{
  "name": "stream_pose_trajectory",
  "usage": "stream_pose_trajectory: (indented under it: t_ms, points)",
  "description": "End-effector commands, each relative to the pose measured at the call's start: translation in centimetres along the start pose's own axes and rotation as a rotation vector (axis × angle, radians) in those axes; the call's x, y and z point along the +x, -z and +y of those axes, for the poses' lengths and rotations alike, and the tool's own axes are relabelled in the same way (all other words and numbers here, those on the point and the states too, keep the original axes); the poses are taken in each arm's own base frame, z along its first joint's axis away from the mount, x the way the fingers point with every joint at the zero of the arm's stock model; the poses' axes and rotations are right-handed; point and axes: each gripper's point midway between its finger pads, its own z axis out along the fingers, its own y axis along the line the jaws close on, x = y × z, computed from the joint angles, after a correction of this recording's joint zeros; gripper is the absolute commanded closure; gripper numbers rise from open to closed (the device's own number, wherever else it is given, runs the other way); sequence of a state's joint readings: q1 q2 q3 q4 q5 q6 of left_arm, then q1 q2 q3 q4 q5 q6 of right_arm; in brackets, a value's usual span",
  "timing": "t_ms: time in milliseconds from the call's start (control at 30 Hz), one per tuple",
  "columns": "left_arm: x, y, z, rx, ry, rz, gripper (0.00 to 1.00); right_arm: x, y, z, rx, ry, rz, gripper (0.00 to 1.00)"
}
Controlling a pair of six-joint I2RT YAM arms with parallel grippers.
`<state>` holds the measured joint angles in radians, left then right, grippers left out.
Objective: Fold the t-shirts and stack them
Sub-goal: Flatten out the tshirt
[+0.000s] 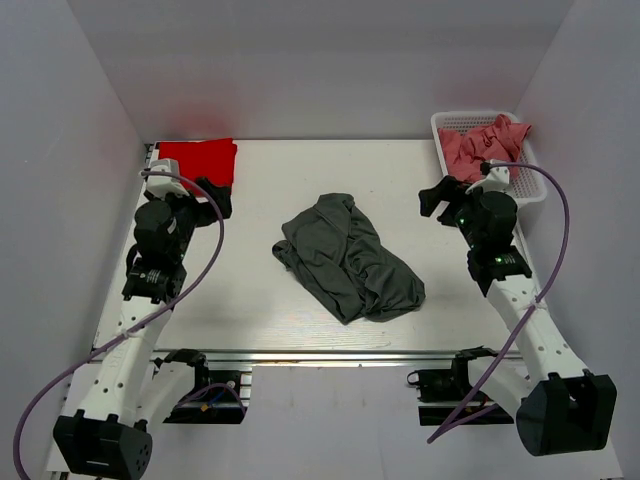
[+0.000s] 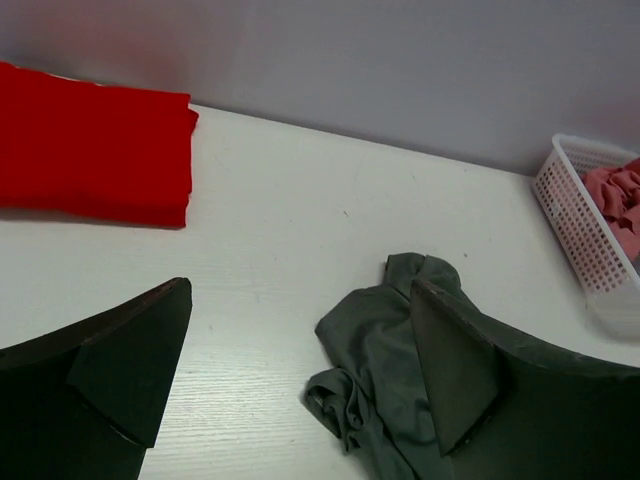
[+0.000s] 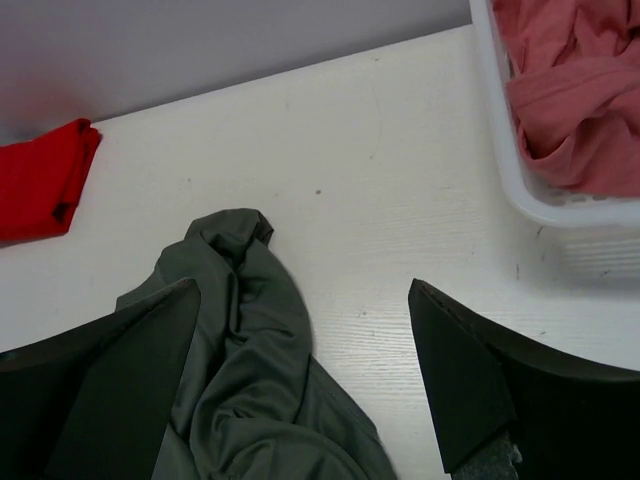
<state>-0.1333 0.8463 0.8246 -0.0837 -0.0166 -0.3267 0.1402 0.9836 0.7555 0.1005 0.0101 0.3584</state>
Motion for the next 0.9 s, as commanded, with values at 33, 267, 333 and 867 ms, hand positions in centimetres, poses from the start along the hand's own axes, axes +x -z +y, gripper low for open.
stream_pose_trajectory:
  t_ms: [33,267,333,867]
  points:
    - [1.3,-0.2,-1.3,0.086,-0.001,0.037,0.00,1.0,-0.2,0.3,-0.005,-0.065,0.054,0.10]
    - [9.6,-3.7,-2.6,0.189,0.018,0.413,0.00,5.9,-0.9,-1.0,0.016,-0.015,0.233,0.10]
    - [13.8,-4.5,-3.4,0.254,0.055,0.564,0.00,7.6,-1.0,-1.4,0.050,-0.080,0.307,0.10]
    - [29.3,-3.3,-5.9,0.229,-0.015,0.993,0.19,20.8,4.9,-3.8,0.140,-0.088,0.833,0.18]
